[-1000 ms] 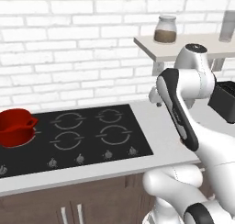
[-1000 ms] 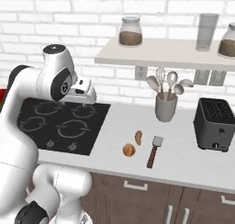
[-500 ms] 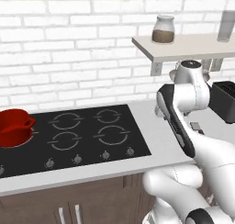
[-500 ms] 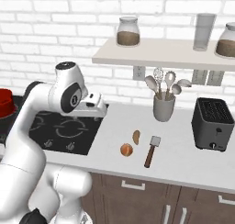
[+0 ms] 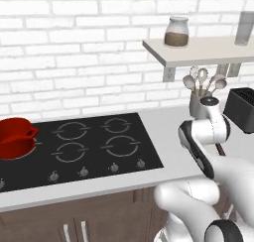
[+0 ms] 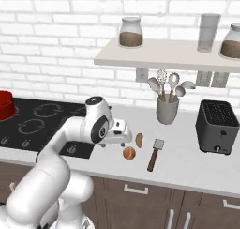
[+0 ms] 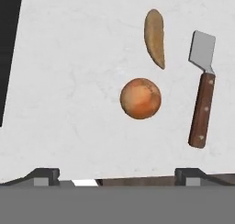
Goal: Put the onion and sweet potato in the pot. Retrieve the spatula and lightly stir the vegetables in the pot.
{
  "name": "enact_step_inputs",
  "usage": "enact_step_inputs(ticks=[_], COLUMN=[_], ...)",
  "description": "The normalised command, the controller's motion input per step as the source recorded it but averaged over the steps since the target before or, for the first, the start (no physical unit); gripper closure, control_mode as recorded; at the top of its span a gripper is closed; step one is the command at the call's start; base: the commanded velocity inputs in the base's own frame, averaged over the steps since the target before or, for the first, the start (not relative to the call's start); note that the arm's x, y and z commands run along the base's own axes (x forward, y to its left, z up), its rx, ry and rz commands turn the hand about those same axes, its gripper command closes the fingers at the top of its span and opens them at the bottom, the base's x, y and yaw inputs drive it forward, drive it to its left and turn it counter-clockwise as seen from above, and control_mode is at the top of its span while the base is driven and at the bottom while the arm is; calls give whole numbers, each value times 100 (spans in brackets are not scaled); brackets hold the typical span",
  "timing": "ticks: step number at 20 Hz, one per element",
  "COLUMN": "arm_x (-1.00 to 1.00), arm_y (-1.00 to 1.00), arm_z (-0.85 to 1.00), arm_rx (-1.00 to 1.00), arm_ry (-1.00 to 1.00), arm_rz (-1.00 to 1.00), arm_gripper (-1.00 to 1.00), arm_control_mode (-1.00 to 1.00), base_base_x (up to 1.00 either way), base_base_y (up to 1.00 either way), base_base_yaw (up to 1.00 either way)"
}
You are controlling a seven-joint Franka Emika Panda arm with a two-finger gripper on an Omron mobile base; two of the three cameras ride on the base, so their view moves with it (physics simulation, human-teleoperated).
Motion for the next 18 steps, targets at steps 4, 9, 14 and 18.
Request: enact_step_inputs(ticks=[4,9,14,18], arm_x=[68,45,32,23], arm_y=[-52,-53,-17,0], arm_z=[-57,-36,-39,-25], arm_rx=[0,0,0,0], arm_ry=[4,1,0,0], arm_rz=[0,0,0,0], arm_gripper=[-100,-100,-100,-100], arm_control_mode=[-100,-100,-100,-100], base_base_x=[0,0,0,0], base_base_y=[0,0,0,0], base_base_yaw=[0,0,0,0])
